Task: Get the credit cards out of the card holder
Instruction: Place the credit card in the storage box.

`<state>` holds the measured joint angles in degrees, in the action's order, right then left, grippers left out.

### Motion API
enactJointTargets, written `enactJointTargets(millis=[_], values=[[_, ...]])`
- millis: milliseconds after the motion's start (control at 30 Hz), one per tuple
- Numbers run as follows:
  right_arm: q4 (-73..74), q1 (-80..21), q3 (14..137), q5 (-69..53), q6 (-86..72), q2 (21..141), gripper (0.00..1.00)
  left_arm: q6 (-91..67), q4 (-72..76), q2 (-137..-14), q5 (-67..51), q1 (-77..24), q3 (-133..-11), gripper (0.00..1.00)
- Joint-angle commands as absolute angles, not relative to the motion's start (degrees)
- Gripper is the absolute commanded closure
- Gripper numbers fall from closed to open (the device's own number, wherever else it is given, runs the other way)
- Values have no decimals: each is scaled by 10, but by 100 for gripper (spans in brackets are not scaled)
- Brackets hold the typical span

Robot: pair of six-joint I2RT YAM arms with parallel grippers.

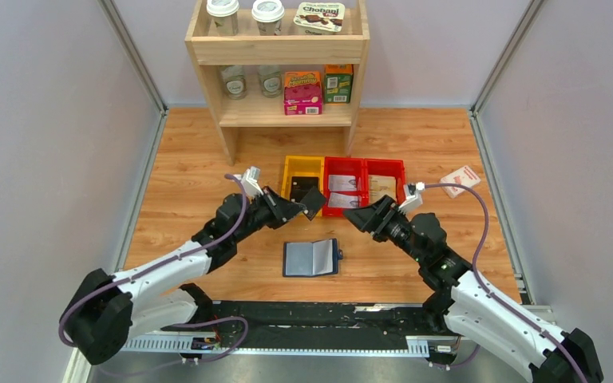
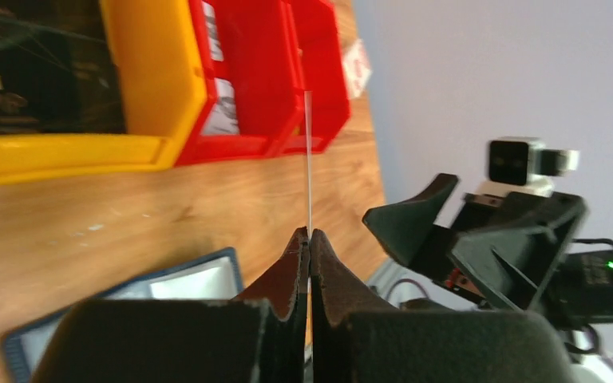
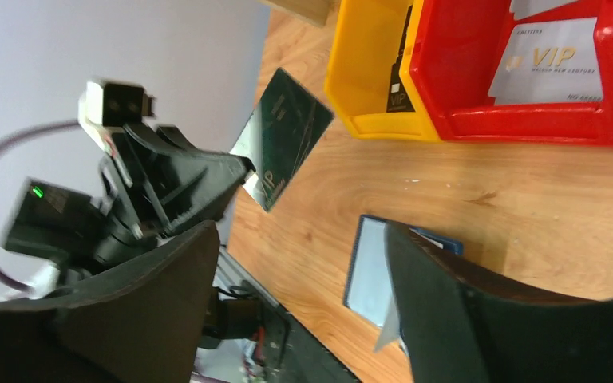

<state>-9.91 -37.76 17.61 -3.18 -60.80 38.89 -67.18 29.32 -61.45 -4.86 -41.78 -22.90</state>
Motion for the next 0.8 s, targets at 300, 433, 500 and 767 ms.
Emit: enactJointTargets(millis=[300, 433, 500, 767], values=[[-18, -380, 227, -67, -408, 386, 0, -230, -221, -760, -292, -259, -553, 100], [-25, -380, 213, -63, -396, 369, 0, -161, -276, -854, -298, -255, -648, 100], [-27, -380, 207, -66, -391, 361, 0, -136, -293, -894, -294, -252, -691, 100], [-35, -380, 196, -71, -374, 349, 0, -74, -359, -1030, -292, -243, -829, 100]])
